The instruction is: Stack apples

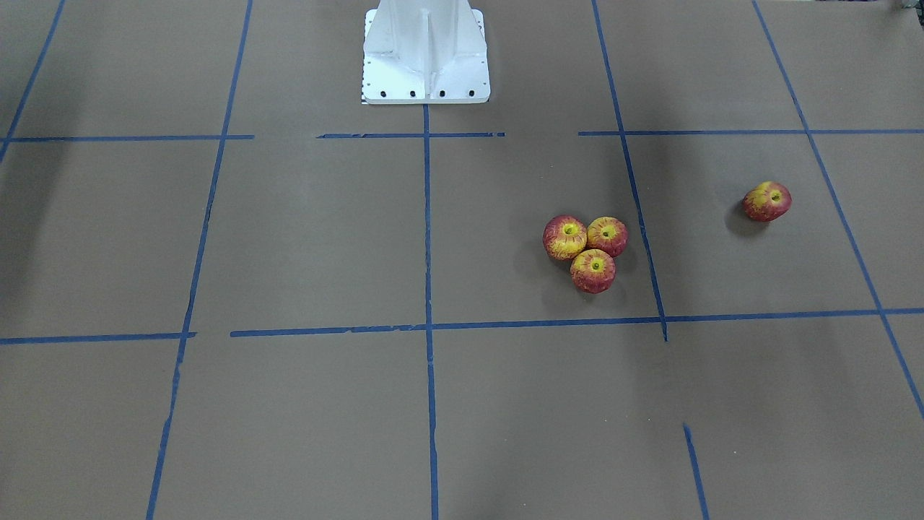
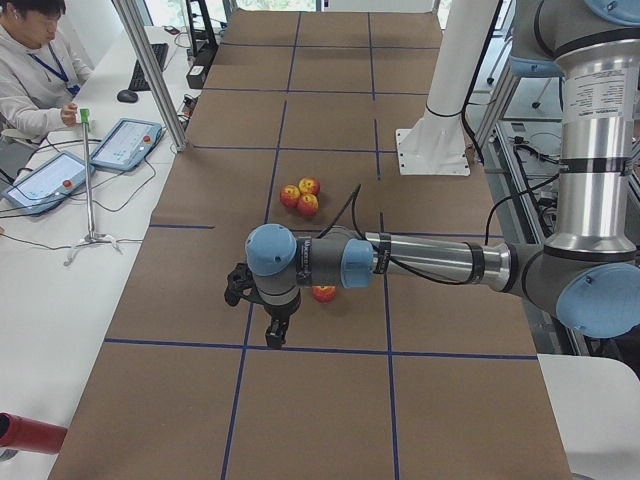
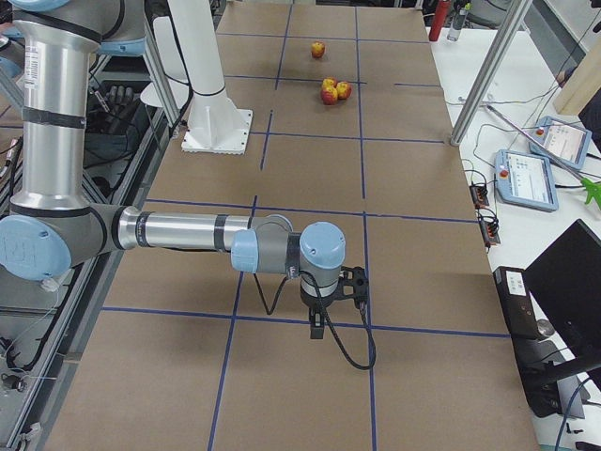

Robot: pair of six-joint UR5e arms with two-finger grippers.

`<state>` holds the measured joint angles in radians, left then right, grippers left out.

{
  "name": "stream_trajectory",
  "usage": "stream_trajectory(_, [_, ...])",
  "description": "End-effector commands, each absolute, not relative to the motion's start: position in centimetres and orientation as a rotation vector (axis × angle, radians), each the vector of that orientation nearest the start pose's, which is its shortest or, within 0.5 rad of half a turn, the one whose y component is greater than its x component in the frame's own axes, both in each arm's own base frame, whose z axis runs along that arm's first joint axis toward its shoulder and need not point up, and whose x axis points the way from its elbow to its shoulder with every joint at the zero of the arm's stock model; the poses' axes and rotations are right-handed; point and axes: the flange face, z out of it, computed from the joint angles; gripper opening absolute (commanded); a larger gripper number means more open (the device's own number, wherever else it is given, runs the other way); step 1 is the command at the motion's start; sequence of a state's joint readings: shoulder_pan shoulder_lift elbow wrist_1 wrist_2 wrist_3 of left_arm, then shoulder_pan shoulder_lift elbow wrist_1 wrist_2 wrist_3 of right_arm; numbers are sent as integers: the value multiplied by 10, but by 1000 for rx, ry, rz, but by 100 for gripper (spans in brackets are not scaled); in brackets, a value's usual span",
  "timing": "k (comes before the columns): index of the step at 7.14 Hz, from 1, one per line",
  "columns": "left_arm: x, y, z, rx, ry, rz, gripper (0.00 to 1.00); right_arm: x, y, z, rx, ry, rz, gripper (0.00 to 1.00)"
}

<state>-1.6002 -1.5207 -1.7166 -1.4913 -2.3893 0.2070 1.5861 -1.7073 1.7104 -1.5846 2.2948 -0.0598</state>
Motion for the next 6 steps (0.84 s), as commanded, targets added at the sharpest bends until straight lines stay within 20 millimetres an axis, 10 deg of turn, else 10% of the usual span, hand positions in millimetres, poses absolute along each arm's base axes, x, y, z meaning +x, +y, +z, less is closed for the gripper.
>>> stream_trajectory(1, [-84, -466, 613, 128, 798, 183, 100, 74, -432, 658, 17, -724, -39, 100])
stream_trajectory(6, [-82, -473, 612, 209, 696, 238, 100, 74, -432, 658, 17, -724, -39, 100])
